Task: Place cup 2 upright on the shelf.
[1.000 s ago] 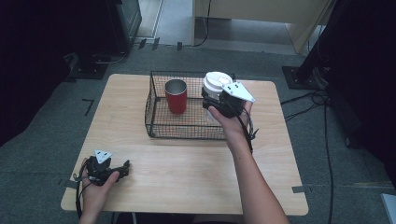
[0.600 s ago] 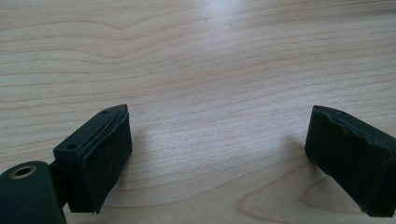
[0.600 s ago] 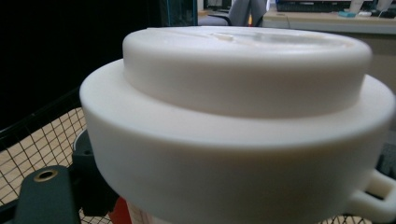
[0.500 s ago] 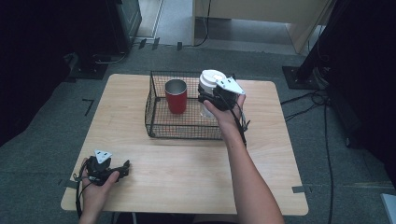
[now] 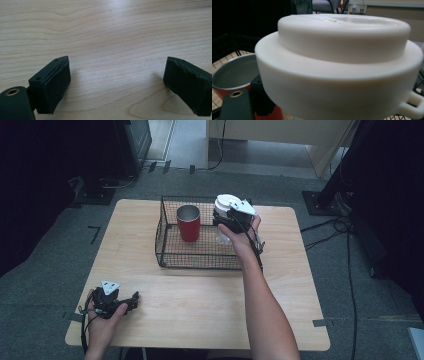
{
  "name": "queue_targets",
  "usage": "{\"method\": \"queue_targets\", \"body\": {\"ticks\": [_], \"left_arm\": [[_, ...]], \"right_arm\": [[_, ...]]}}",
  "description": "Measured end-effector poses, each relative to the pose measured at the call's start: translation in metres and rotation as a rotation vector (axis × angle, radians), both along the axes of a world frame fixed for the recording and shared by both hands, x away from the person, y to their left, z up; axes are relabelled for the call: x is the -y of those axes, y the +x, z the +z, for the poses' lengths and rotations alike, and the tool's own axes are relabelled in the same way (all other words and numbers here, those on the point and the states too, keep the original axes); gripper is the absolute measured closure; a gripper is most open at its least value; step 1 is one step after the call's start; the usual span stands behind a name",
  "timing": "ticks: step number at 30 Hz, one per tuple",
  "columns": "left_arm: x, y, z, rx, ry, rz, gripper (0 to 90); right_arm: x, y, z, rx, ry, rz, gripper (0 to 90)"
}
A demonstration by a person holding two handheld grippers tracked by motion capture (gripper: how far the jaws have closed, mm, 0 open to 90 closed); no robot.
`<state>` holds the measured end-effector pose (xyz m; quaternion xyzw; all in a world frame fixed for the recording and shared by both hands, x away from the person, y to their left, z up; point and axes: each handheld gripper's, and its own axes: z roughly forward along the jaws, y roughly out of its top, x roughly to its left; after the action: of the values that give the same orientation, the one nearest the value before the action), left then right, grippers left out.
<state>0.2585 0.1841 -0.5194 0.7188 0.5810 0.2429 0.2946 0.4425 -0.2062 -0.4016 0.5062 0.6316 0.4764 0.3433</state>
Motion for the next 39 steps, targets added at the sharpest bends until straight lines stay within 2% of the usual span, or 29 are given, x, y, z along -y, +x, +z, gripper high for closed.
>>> {"method": "queue_targets", "body": {"ticks": [6,10,12,16,18,21,24,28,31,33,36,39], "left_arm": [[0.000,0.000,0.000,0.000,0.000,0.000,8.2],[0.000,0.000,0.000,0.000,0.000,0.000,8.2],[0.000,0.000,0.000,0.000,0.000,0.000,8.2],[0.000,0.000,0.000,0.000,0.000,0.000,8.2],[0.000,0.000,0.000,0.000,0.000,0.000,8.2],[0.000,0.000,0.000,0.000,0.000,0.000,8.2],[0.000,0.000,0.000,0.000,-0.001,0.000,8.2],[0.000,0.000,0.000,0.000,0.000,0.000,8.2],[0.000,0.000,0.000,0.000,-0.001,-0.001,8.2],[0.000,0.000,0.000,0.000,0.001,-0.002,8.2],[0.000,0.000,0.000,0.000,0.001,-0.003,8.2],[0.000,0.000,0.000,-0.001,0.001,-0.003,8.2]], "right_arm": [[-0.001,0.012,-0.014,-0.024,-0.016,-0.003,16.0],[-0.006,0.017,-0.024,-0.021,-0.043,-0.047,16.0],[-0.009,0.018,-0.028,-0.008,-0.084,-0.062,16.0],[-0.011,0.019,-0.031,-0.019,-0.093,-0.033,16.0],[-0.012,0.018,-0.032,-0.034,-0.095,-0.011,16.0],[-0.012,0.017,-0.031,-0.046,-0.060,0.029,16.0],[-0.011,0.017,-0.031,-0.053,-0.055,0.056,15.9],[-0.010,0.017,-0.030,-0.070,-0.050,0.065,15.7],[-0.009,0.016,-0.025,-0.112,-0.048,0.080,13.8],[-0.007,0.016,-0.023,-0.116,-0.049,0.092,11.6],[-0.005,0.016,-0.019,-0.115,-0.046,0.077,2.2],[-0.004,0.015,-0.015,-0.114,-0.028,0.088,0.0]]}}
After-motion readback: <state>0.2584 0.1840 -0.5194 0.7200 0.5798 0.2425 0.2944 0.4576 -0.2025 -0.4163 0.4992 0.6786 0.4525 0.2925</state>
